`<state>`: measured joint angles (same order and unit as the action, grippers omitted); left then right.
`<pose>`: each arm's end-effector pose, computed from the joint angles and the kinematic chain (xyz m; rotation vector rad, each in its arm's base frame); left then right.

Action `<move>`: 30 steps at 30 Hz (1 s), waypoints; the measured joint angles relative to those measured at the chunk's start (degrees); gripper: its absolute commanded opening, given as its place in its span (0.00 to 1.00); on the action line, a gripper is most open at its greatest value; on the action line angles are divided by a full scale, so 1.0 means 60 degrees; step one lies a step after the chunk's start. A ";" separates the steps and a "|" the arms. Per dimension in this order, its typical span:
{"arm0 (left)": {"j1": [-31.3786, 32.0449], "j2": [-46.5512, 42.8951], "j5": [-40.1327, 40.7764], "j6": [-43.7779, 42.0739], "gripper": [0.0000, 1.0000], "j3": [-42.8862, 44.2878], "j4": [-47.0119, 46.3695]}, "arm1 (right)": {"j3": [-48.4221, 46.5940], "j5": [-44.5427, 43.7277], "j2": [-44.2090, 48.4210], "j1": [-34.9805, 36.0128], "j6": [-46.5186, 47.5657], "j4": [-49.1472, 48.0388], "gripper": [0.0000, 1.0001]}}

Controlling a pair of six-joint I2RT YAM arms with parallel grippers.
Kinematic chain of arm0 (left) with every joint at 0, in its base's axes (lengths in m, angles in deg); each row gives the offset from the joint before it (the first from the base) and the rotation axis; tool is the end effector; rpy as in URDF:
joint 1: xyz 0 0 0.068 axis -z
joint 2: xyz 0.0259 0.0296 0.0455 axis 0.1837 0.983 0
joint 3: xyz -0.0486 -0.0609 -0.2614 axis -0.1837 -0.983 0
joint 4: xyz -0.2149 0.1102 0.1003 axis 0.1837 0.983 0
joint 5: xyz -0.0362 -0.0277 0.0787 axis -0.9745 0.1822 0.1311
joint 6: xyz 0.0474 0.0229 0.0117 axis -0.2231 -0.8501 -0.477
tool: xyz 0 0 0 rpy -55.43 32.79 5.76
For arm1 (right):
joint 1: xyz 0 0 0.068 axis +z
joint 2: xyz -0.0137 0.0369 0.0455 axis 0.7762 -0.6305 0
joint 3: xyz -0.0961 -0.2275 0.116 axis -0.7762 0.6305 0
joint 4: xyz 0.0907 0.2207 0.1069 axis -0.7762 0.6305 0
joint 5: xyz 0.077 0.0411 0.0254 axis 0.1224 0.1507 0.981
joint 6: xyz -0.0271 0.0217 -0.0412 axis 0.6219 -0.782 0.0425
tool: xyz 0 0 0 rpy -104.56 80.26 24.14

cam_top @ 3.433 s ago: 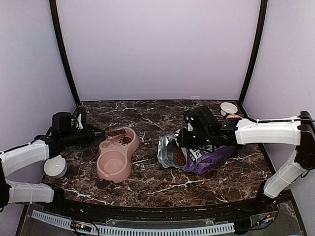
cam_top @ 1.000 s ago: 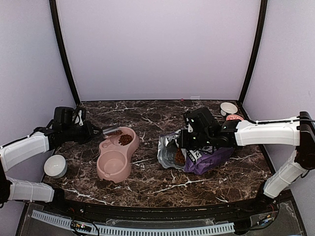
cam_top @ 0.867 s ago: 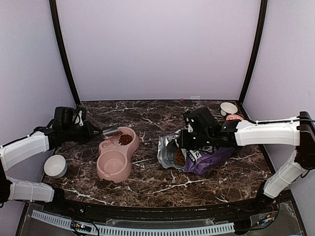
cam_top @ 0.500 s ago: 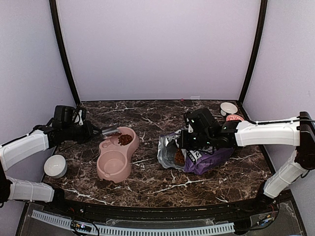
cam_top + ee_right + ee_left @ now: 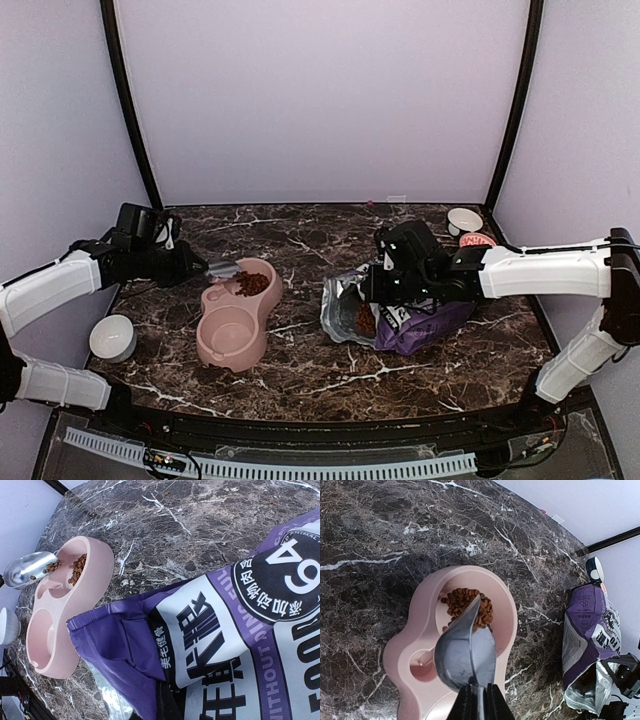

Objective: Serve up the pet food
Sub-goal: Place the pet food in the pet food bowl.

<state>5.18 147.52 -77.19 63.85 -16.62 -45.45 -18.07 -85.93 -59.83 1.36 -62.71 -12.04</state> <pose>0.2360 -0.0768 0.2565 -0.2096 2.2805 -0.7809 0.2032 0.2540 0.2330 -0.1243 2.3696 0.6755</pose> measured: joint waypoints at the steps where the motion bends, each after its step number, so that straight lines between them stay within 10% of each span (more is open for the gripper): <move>1: 0.0076 0.0055 0.0062 -0.0040 0.00 0.0084 0.0106 | 0.0004 0.0004 0.0000 0.0000 -0.0004 0.0000 0.00; 30: 0.0856 0.1016 0.1137 -0.0667 0.00 0.1388 0.2000 | -0.0026 0.0007 -0.0036 -0.0004 0.0004 0.0018 0.00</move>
<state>10.32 153.62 -70.37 59.85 -8.30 -33.45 -18.23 -85.88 -60.05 1.34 -62.69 -11.94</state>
